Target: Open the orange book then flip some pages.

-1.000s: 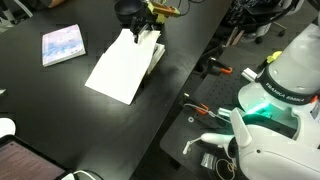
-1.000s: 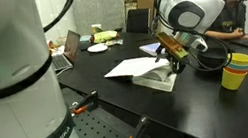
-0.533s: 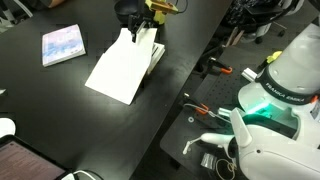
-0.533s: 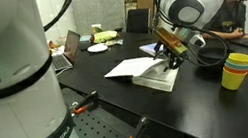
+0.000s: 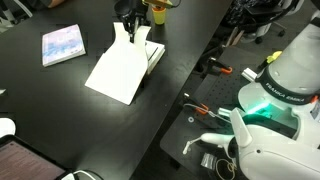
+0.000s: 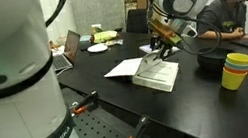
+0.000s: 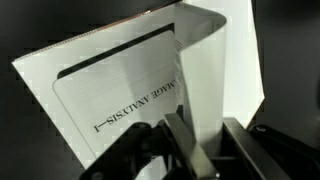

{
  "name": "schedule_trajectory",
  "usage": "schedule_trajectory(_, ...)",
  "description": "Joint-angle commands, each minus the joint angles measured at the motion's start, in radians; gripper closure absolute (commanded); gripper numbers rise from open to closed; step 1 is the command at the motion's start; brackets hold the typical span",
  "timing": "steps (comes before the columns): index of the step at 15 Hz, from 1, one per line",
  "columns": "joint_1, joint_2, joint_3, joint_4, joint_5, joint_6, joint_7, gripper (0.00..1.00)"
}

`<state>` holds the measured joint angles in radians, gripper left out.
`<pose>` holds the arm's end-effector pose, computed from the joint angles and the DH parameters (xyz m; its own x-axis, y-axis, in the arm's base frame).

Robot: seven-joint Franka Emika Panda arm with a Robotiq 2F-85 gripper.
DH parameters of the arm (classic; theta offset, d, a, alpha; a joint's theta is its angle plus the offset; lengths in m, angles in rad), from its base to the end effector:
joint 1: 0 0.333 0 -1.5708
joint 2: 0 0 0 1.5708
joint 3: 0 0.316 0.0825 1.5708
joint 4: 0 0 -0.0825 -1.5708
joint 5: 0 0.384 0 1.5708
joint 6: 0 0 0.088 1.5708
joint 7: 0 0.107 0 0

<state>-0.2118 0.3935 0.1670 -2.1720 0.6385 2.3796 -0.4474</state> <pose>0.5447 -0.0166 0.1992 0.9913 -0.0924 -0.0937 -0.1256 -0.8770 -0.4638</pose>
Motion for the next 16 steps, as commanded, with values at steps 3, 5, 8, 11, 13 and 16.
schedule_trajectory(3, 0.092, -0.107, 0.0, -0.013, -0.05, -0.046, 0.023, 0.93)
schedule_trajectory(5, 0.132, -0.131, 0.004, -0.015, -0.101, -0.047, 0.03, 0.93)
schedule_trajectory(8, 0.219, -0.141, -0.002, -0.026, -0.29, -0.02, 0.091, 0.88)
schedule_trajectory(11, 0.297, -0.136, 0.005, -0.032, -0.467, -0.008, 0.158, 0.84)
schedule_trajectory(13, 0.334, -0.131, 0.023, -0.029, -0.53, -0.002, 0.165, 0.85)
schedule_trajectory(16, 0.372, -0.132, 0.049, -0.019, -0.567, 0.004, 0.165, 0.48)
